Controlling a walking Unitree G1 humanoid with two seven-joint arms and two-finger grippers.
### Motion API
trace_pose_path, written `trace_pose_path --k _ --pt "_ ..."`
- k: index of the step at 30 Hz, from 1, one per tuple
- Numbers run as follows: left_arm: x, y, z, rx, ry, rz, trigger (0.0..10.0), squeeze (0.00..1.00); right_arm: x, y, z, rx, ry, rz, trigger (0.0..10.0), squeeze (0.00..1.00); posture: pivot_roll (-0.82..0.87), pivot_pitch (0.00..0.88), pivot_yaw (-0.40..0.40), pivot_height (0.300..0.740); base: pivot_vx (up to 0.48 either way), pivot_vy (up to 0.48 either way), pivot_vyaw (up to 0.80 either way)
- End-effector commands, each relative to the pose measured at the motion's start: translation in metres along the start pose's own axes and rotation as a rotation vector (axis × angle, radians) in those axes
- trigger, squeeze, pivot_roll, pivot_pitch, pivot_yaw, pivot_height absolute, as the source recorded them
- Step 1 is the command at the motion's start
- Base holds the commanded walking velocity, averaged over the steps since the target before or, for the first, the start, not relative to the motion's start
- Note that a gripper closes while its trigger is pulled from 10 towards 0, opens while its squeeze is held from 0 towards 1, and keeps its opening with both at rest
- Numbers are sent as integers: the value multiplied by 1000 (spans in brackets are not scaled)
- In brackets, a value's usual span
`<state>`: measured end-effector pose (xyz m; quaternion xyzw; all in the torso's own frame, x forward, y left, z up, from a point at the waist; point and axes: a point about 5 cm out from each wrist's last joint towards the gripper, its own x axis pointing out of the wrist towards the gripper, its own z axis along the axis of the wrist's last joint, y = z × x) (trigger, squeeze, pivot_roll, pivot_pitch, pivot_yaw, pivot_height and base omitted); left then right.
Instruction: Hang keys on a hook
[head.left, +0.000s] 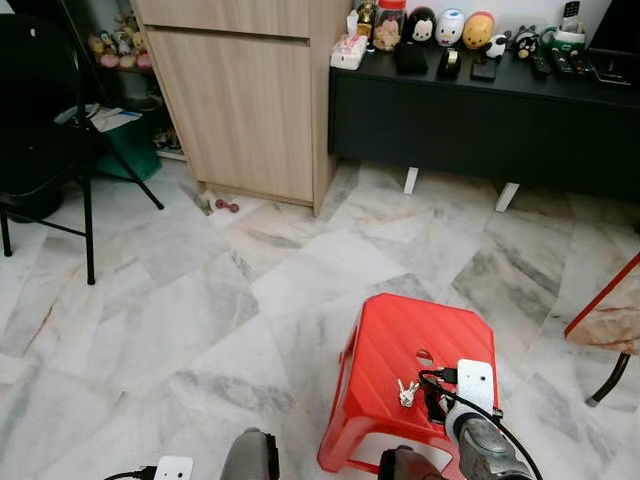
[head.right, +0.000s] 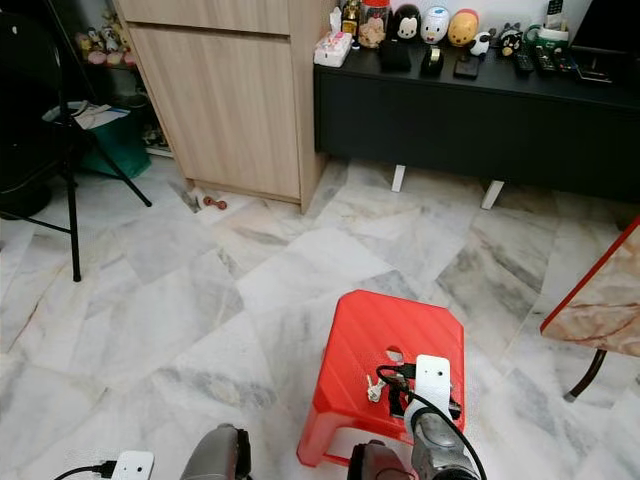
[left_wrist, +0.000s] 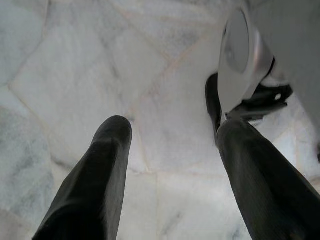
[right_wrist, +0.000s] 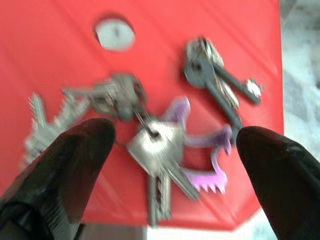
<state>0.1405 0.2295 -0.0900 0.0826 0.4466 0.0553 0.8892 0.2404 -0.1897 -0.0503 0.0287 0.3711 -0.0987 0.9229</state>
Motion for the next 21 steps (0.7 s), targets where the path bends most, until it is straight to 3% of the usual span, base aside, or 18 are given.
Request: trace_pose_path --k 1,14,21 --pt "-4 2 -11 25 26 1 10000 0 -2 -6 -10 -11 41 -22 10000 0 118 169 -21 625 0 0 0" --pt "-11 -2 -25 12 7 -5 10000 0 -3 -10 -18 -30 68 -30 10000 0 124 246 -30 625 0 0 0" --pt "-16 -3 -36 -3 21 1 10000 0 1 -1 5 -3 -23 45 10000 0 117 264 -40 625 0 0 0"
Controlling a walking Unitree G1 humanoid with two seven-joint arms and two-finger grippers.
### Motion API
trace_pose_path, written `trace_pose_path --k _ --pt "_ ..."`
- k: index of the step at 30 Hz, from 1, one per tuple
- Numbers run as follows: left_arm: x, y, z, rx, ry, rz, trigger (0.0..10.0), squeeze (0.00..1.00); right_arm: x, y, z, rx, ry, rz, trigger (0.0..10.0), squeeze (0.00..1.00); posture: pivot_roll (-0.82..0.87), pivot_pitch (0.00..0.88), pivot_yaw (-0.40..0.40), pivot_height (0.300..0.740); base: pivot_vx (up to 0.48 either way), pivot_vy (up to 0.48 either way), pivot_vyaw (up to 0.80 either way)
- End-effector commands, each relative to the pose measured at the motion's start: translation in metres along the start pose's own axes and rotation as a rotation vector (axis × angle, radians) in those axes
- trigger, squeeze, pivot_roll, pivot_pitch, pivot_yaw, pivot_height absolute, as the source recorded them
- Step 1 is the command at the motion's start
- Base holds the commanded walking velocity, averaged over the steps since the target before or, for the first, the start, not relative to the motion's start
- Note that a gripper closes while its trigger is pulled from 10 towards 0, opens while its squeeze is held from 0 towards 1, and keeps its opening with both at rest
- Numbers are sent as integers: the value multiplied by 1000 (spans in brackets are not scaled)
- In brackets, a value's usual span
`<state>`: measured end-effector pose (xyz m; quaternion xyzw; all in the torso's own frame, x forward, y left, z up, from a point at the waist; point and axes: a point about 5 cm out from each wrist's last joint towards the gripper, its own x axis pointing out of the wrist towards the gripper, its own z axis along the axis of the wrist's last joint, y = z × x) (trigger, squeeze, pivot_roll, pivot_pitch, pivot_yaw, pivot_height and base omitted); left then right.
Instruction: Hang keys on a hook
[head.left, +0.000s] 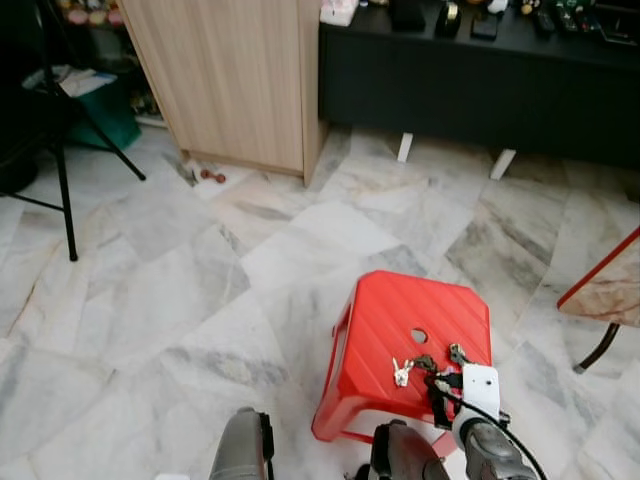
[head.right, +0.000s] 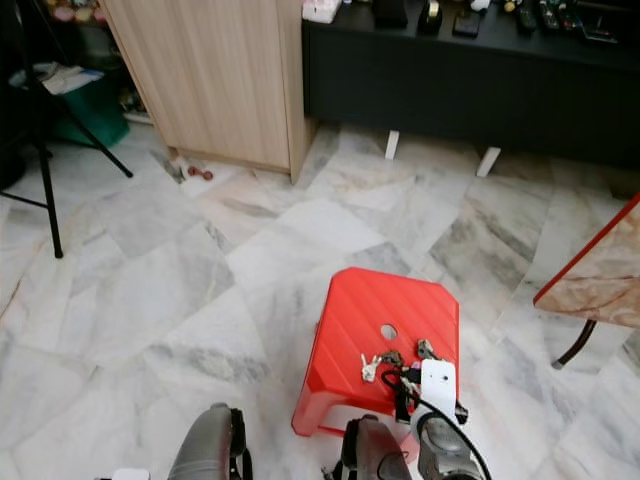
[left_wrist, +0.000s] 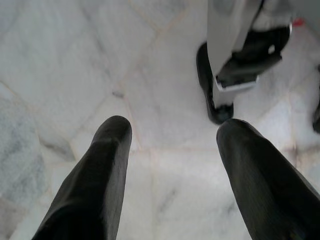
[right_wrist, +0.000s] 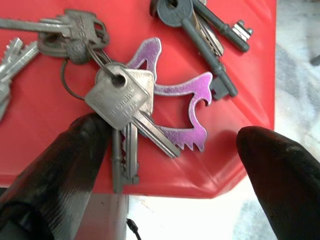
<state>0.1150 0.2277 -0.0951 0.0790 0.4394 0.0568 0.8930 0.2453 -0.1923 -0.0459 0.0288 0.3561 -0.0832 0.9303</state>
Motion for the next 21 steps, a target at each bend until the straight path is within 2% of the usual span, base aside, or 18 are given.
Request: trace_pose_path --k 1,5,11,12,13,14,21 --pt "-5 -1 -13 6 38 2 10000 0 0 1 -1 6 6 18 10000 0 117 264 -40 625 0 0 0" --pt "-6 3 -16 -5 44 21 10000 0 1 2 5 -12 -6 34 10000 0 114 272 -48 625 0 0 0" --pt "-6 2 -14 -3 39 20 10000 0 0 8 1 -11 8 94 10000 0 113 275 -48 625 0 0 0" --pt "-6 2 -14 -3 40 19 10000 0 0 9 0 -10 5 100 5843 0 113 275 -49 625 0 0 0" --pt "-6 3 -14 -2 41 19 10000 0 0 9 0 -9 4 102 5843 0 114 276 -48 625 0 0 0" --pt "-6 3 -15 -1 45 18 10000 0 0 10 -1 -9 4 104 0 0 113 276 -48 625 0 0 0" --pt "-6 4 -16 5 58 14 10000 0 -1 14 -5 -10 13 126 0 0 112 274 -46 625 0 0 0"
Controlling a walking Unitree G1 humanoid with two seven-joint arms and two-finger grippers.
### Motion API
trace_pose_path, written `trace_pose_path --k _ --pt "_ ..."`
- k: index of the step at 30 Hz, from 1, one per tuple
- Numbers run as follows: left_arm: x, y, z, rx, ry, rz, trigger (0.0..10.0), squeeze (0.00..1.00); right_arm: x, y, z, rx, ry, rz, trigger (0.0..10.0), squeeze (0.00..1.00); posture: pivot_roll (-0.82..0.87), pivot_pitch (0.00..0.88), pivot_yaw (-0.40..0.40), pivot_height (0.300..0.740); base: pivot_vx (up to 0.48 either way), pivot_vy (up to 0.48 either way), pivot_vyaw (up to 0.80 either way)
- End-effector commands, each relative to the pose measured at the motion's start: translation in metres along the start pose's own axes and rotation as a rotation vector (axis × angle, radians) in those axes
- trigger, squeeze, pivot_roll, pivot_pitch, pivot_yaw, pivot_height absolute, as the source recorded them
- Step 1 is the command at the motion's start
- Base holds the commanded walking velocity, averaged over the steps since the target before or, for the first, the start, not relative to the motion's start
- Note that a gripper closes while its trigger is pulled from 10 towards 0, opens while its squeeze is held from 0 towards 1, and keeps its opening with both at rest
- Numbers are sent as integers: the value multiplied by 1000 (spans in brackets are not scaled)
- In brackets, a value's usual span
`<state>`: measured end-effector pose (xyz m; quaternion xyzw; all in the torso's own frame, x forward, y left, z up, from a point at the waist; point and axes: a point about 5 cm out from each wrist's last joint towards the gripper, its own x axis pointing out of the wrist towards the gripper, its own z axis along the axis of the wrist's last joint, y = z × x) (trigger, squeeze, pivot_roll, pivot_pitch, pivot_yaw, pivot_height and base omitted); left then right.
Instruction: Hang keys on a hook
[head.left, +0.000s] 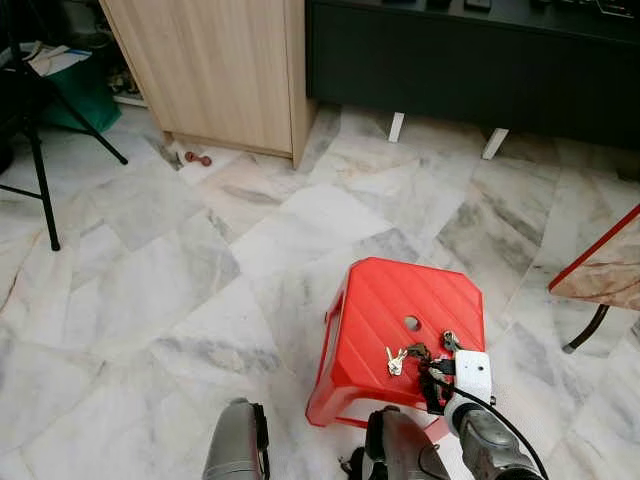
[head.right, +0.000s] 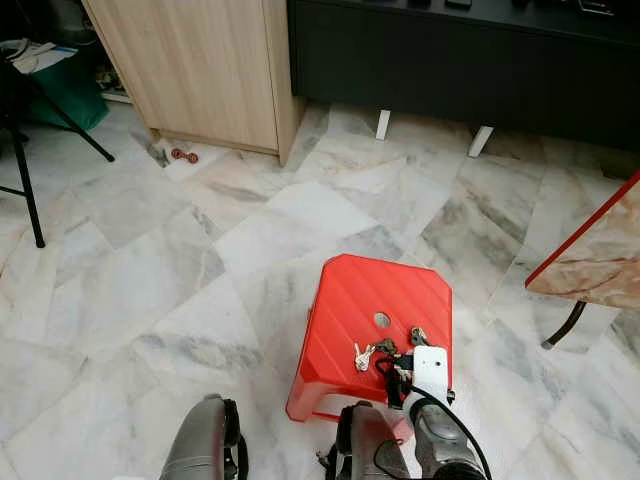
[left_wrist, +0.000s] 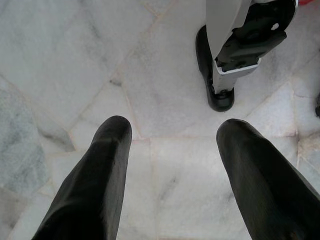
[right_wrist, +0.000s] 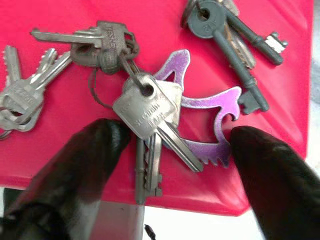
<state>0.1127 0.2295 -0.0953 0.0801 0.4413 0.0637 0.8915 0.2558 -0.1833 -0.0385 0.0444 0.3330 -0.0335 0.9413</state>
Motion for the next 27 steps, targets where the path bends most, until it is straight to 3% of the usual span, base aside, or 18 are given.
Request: trace_pose_path --k 1,27 --pt "-5 2 -14 10 54 1 10000 0 -3 4 -16 -2 59 21 0 0 112 273 -46 625 0 0 0" --pt "0 1 -8 17 78 -3 10000 0 -2 11 -8 30 -19 41 0 0 113 248 -43 625 0 0 0"
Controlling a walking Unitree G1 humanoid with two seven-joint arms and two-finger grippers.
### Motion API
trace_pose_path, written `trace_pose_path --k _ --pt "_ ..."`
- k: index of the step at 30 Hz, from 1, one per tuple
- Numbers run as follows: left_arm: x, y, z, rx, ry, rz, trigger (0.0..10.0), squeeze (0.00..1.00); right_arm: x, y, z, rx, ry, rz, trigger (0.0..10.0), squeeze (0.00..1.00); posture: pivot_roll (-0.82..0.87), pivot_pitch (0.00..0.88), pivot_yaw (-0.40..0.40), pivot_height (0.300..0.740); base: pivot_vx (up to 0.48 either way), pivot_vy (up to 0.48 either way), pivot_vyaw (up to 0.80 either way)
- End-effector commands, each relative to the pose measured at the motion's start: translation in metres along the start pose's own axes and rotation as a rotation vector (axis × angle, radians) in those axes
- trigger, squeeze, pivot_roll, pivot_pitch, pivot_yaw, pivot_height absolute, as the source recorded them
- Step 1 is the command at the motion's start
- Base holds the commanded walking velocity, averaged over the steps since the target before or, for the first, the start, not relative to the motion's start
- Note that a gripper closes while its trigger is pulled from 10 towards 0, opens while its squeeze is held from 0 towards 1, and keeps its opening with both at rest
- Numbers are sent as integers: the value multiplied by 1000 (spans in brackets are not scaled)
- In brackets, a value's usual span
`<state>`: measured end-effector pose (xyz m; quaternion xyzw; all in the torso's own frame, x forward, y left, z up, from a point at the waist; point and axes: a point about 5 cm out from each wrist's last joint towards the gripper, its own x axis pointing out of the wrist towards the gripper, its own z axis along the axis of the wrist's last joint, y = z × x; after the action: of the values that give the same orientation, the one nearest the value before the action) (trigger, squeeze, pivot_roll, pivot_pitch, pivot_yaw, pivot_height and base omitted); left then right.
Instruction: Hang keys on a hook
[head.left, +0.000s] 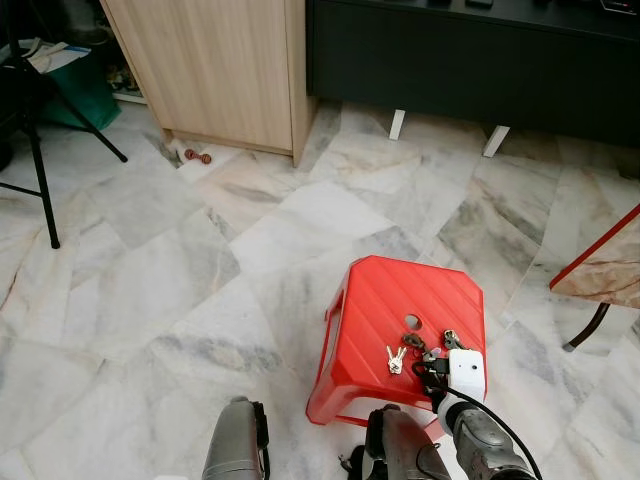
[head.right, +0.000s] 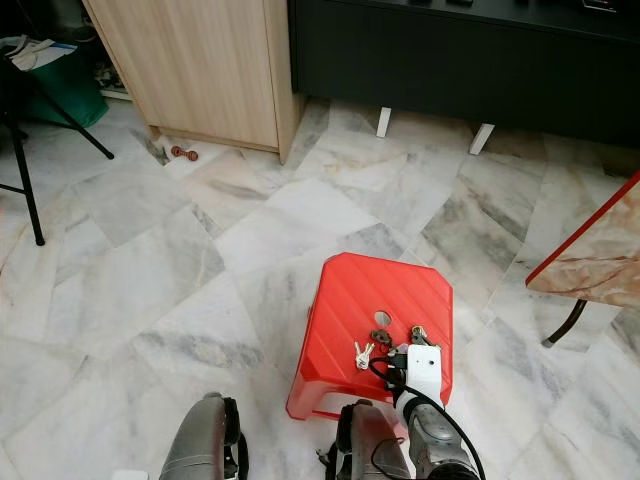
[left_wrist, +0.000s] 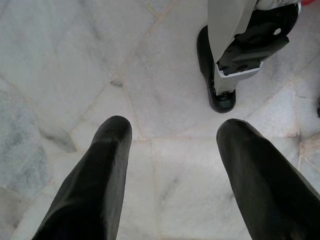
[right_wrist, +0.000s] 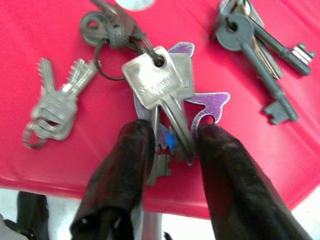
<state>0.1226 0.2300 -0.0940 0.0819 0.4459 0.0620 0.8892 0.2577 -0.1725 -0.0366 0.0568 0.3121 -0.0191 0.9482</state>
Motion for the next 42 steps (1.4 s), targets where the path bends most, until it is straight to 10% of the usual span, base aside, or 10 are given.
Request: trace_pose_path --k 1,33,34,42 --pt "-5 1 -17 11 68 0 10000 0 -3 1 -9 19 16 6 0 0 112 245 -43 625 0 0 0" --pt "0 -2 -3 14 36 2 10000 0 -1 8 9 39 -116 41 157 0 112 200 -49 625 0 0 0" --pt "1 -2 -2 13 35 4 10000 0 -1 7 13 39 -136 39 10000 0 109 195 -49 625 0 0 0" --pt "4 -2 5 12 28 5 10000 0 -1 14 28 30 -238 87 10000 0 100 170 -50 625 0 0 0"
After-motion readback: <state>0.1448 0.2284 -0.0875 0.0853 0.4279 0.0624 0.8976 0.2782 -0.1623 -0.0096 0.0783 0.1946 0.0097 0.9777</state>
